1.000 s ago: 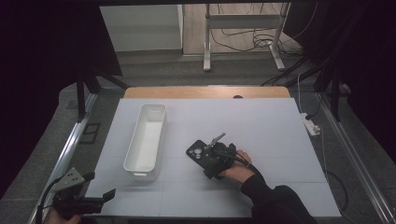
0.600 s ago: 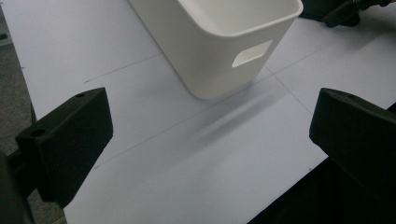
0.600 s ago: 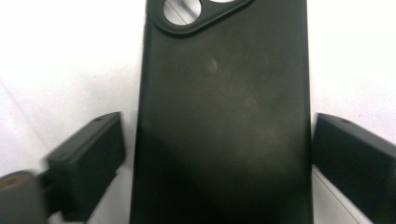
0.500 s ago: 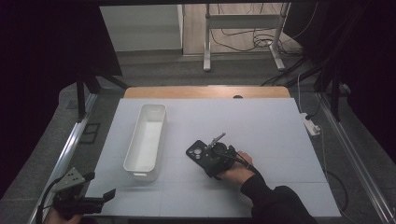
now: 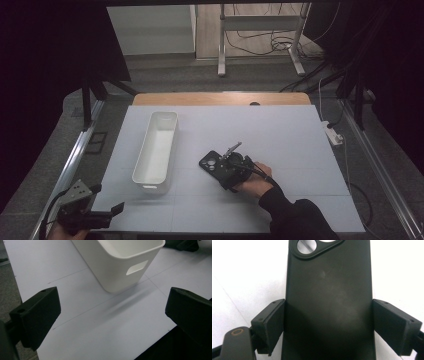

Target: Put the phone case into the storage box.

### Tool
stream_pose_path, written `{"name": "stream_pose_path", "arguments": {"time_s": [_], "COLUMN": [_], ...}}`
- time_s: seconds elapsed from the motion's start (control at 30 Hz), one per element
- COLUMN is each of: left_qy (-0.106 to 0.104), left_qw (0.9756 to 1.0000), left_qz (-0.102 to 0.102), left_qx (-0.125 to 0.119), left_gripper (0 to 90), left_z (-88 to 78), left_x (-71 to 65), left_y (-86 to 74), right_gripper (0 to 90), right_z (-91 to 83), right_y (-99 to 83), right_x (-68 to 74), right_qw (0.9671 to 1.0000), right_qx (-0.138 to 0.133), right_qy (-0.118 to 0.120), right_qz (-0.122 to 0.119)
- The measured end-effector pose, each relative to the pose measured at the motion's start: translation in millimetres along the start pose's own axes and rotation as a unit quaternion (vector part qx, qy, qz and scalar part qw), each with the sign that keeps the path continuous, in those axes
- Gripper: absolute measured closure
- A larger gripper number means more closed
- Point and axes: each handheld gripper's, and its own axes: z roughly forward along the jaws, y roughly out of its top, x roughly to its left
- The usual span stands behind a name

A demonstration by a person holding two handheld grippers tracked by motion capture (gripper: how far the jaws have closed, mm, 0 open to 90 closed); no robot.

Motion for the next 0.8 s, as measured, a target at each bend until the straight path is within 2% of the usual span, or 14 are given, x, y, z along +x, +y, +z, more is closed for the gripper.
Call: {"name": "stream_pose_path", "arguments": {"time_s": [0.2, 0.33, 0.37, 0.47, 0.8], "left_qy": [0.004, 0.019, 0.017, 0.013, 0.01], "left_qw": [1.0, 0.9998, 0.9998, 0.9998, 0.9999], "left_qz": [0.0, -0.007, -0.009, -0.013, -0.007], "left_qx": [-0.001, 0.005, 0.004, -0.001, 0.001], "left_gripper": [0.9, 2.1, 2.1, 1.8, 1.1], "left_z": [-0.3, 0.8, 0.6, -0.2, 0.0], "left_x": [-0.1, -0.3, 0.2, 1.5, 0.6], "left_y": [0.0, 0.6, 0.5, -0.1, 0.5], "right_gripper": [14.9, 14.9, 14.9, 14.9, 15.0], "right_z": [-5.9, -12.9, -14.9, -20.8, -37.5], "right_y": [-0.4, -1.5, -1.9, -3.1, -8.0], "right_x": [1.7, 2.1, 1.5, 1.5, -3.0], "right_qw": [0.9998, 0.9993, 0.999, 0.9985, 0.9967], "right_qx": [-0.018, -0.032, -0.039, -0.049, -0.076], "right_qy": [0.005, 0.014, 0.016, 0.019, 0.026], "right_qz": [-0.008, -0.012, -0.017, -0.014, -0.008]}}
